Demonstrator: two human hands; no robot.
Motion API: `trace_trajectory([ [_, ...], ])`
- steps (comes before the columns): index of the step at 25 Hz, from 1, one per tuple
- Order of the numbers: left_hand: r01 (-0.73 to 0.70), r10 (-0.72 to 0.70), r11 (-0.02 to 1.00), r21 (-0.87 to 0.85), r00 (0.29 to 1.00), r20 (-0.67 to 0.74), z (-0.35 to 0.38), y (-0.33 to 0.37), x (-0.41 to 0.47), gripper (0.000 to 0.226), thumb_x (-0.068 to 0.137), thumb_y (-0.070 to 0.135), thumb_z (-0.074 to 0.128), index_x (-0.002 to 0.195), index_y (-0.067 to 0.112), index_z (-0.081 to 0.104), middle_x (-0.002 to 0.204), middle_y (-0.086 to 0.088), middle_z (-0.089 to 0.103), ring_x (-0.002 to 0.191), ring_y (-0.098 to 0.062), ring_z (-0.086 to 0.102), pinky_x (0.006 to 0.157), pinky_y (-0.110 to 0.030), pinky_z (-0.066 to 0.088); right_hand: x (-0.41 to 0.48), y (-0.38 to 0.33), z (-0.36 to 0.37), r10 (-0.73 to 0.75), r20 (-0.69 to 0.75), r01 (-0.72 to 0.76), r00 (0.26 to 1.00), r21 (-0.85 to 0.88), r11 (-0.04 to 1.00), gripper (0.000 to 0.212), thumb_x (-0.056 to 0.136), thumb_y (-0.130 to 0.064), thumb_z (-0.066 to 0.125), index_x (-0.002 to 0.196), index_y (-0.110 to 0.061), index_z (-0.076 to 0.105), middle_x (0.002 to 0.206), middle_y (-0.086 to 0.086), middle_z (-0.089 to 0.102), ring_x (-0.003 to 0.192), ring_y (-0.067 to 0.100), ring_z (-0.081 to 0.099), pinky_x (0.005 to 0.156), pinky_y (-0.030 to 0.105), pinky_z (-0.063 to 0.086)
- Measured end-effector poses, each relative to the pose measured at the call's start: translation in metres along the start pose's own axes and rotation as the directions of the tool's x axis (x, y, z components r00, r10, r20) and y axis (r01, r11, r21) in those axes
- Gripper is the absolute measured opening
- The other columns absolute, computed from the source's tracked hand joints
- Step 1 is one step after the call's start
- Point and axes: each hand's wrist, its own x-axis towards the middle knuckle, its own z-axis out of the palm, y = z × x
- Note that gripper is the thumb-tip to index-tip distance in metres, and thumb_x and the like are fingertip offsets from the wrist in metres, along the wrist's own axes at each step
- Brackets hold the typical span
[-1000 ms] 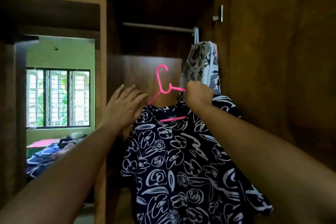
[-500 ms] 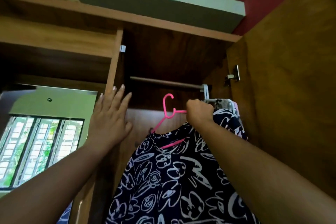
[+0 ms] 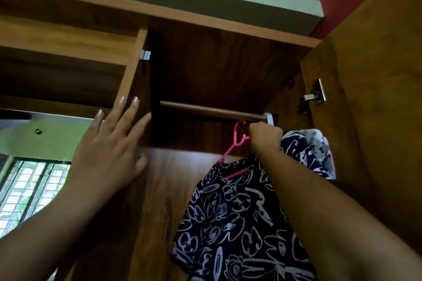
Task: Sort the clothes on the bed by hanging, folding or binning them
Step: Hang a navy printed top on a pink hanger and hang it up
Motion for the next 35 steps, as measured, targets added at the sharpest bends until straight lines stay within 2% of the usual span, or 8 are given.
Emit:
trace_trajectory([
  [3, 0.023, -0.023, 1.0, 0.005, 1.0, -0.009, -0.001, 0.001, 0.001, 0.079, 0.076, 0.054, 0.031, 0.142, 0.013, 0.043, 0.154, -0.016, 0.027, 0.147, -0.028, 0.006, 0.109, -0.053, 0.027, 0.016, -0.004, 0.004, 0.021, -0.08, -0.02, 0.997, 0.008, 1.0, 0.025, 0.096, -0.007, 0.042, 0.106, -0.015, 0.063, 0.103, 0.003, 0.066, 0.099, 0.024, 0.062, 0.076, 0.034, 0.037],
  [6, 0.022, -0.022, 0.998, 0.051, 1.0, 0.003, -0.003, 0.002, 0.001, 0.078, 0.076, 0.055, 0.031, 0.142, 0.014, 0.045, 0.154, -0.016, 0.029, 0.144, -0.032, 0.022, 0.107, -0.054, 0.03, 0.025, -0.005, 0.004, 0.059, -0.117, -0.058, 0.991, 0.013, 0.998, 0.026, 0.096, -0.007, 0.04, 0.108, -0.015, 0.062, 0.102, 0.004, 0.065, 0.098, 0.026, 0.061, 0.073, 0.033, 0.033],
  [14, -0.004, 0.005, 1.0, 0.027, 0.999, -0.035, 0.002, -0.003, -0.001, 0.074, 0.078, 0.053, 0.031, 0.138, 0.014, 0.048, 0.153, -0.017, 0.031, 0.144, -0.03, 0.017, 0.107, -0.056, 0.029, 0.022, 0.011, -0.006, 0.118, -0.085, -0.123, 0.989, -0.057, 0.991, 0.021, 0.096, -0.011, 0.045, 0.107, -0.016, 0.061, 0.09, 0.003, 0.062, 0.088, 0.025, 0.062, 0.076, 0.035, 0.042],
  [21, 0.024, -0.024, 1.0, -0.013, 1.0, -0.003, -0.002, 0.001, -0.004, 0.074, 0.079, 0.05, 0.028, 0.14, 0.013, 0.046, 0.153, -0.017, 0.029, 0.145, -0.029, 0.009, 0.107, -0.056, 0.027, -0.006, 0.019, -0.007, -0.067, -0.081, 0.033, 0.994, -0.364, 0.931, 0.024, 0.096, -0.014, 0.043, 0.114, -0.013, 0.059, 0.093, 0.001, 0.064, 0.083, 0.02, 0.061, 0.083, 0.036, 0.045],
  [28, 0.035, -0.034, 0.999, -0.039, 0.999, 0.03, -0.003, 0.005, -0.007, 0.072, 0.078, 0.047, 0.029, 0.14, 0.013, 0.047, 0.152, -0.017, 0.031, 0.146, -0.028, 0.006, 0.113, -0.053, 0.019, -0.03, 0.034, -0.017, -0.187, -0.011, 0.146, 0.982, -0.578, 0.803, 0.033, 0.095, -0.031, 0.048, 0.12, -0.011, 0.055, 0.116, 0.011, 0.063, 0.115, 0.032, 0.053, 0.1, 0.048, 0.037],
  [31, 0.041, -0.04, 0.999, -0.031, 0.999, 0.028, -0.008, 0.007, -0.015, 0.073, 0.079, 0.048, 0.03, 0.141, 0.014, 0.045, 0.154, -0.016, 0.03, 0.147, -0.029, 0.003, 0.116, -0.039, -0.009, -0.053, 0.039, -0.018, -0.296, 0.014, 0.255, 0.955, -0.552, 0.794, 0.046, 0.097, -0.035, 0.04, 0.133, -0.007, 0.045, 0.134, 0.017, 0.052, 0.131, 0.036, 0.039, 0.109, 0.052, 0.026],
  [33, 0.051, -0.049, 0.997, -0.052, 0.998, 0.05, -0.011, 0.011, -0.026, 0.072, 0.078, 0.047, 0.035, 0.141, 0.013, 0.046, 0.153, -0.016, 0.03, 0.147, -0.031, 0.004, 0.114, -0.041, -0.01, -0.079, 0.044, -0.014, -0.32, 0.049, 0.301, 0.946, -0.502, 0.811, 0.053, 0.096, -0.035, 0.04, 0.14, -0.005, 0.037, 0.142, 0.019, 0.044, 0.137, 0.036, 0.032, 0.113, 0.053, 0.02],
  [35, 0.048, -0.041, 0.996, -0.081, 0.996, 0.083, -0.016, 0.015, -0.04, 0.069, 0.079, 0.043, 0.044, 0.14, 0.011, 0.047, 0.153, -0.016, 0.031, 0.148, -0.034, 0.005, 0.115, -0.049, -0.001, -0.107, 0.048, -0.011, -0.331, 0.052, 0.323, 0.942, -0.4, 0.858, 0.047, 0.092, -0.028, 0.044, 0.133, -0.006, 0.044, 0.136, 0.018, 0.05, 0.132, 0.035, 0.037, 0.113, 0.051, 0.021],
])
